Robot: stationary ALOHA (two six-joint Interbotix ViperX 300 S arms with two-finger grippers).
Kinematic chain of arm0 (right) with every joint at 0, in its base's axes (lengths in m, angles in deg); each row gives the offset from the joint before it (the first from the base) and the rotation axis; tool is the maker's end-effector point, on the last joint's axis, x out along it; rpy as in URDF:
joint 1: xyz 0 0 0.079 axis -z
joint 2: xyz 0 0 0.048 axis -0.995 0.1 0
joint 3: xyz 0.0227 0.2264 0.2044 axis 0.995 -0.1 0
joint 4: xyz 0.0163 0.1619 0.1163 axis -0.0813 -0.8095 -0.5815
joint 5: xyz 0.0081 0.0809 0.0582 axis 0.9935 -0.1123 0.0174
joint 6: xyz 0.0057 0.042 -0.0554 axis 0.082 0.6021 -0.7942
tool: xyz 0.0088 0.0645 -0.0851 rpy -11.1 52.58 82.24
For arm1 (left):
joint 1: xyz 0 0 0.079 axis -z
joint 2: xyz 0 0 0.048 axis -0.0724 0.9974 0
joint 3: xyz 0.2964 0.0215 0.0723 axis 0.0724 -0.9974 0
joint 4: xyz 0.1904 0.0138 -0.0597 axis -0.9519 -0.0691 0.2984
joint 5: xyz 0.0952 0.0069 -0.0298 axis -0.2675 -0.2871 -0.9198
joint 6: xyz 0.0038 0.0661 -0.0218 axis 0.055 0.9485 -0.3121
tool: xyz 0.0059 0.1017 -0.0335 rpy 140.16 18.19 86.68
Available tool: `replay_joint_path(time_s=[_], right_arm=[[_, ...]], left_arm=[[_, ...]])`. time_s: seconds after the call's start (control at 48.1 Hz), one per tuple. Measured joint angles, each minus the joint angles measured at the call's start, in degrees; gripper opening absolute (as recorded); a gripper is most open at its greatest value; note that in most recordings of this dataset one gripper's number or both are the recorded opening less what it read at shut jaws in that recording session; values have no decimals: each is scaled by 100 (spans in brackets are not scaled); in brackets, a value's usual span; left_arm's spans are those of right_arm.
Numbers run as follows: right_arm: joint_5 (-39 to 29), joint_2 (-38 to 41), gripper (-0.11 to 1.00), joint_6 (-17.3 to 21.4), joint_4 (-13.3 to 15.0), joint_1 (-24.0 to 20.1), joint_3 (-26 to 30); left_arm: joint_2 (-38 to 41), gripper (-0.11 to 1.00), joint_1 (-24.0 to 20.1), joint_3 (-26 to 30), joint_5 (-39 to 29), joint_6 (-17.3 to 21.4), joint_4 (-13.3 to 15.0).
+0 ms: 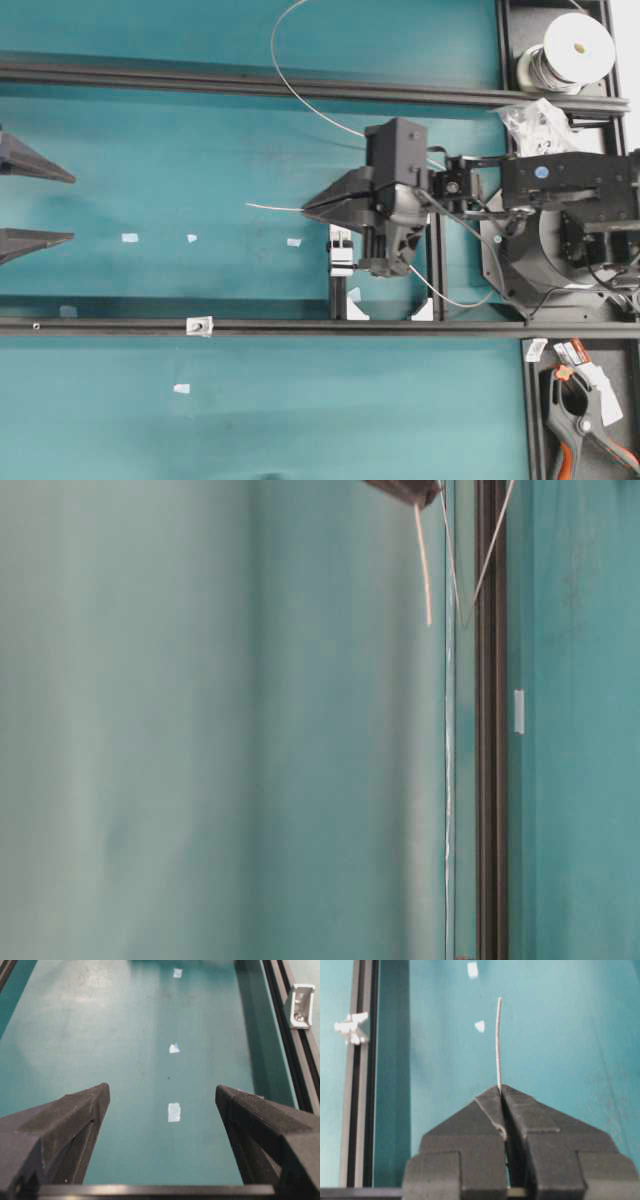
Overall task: Insert the wire through the hole in the metal fitting.
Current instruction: 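Lift the wire and carry it down toward the lower rail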
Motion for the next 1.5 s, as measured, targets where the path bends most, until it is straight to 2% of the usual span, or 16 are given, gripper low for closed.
replay_joint_path(time_s=[0.187, 0.353, 0.478, 0.582, 0.707, 0.915, 0.998, 1.247, 1.497], right_arm=[[721, -158, 0, 264, -44, -9, -563], [1529, -185, 0, 483, -62, -272, -967], [2092, -176, 0, 510, -88, -519, -1169], [2461, -62, 0, 510, -220, -633, -1274], [2751, 158, 0, 519, -334, -729, -1354], [3234, 677, 0, 519, -545, -932, -1415], [3454, 879, 0, 510, -765, -1046, -1494], [4254, 1327, 0, 255, -1767, -1696, -1670], [4720, 1828, 0, -598, -3032, -2531, -1459]], left_arm=[[-79, 76, 0, 0, -26, 0, 9], [-88, 76, 0, 0, -18, 0, 18], [-88, 76, 0, 0, 9, 0, 18], [-88, 76, 0, -35, 114, 0, 18], [-88, 76, 0, -211, 475, 0, 18], [-88, 76, 0, -536, 1107, -264, 18], [-97, 76, 18, -571, 1151, -360, 26], [-97, 75, 123, -589, 1187, -378, 26], [-97, 75, 158, -598, 1230, -413, 26]])
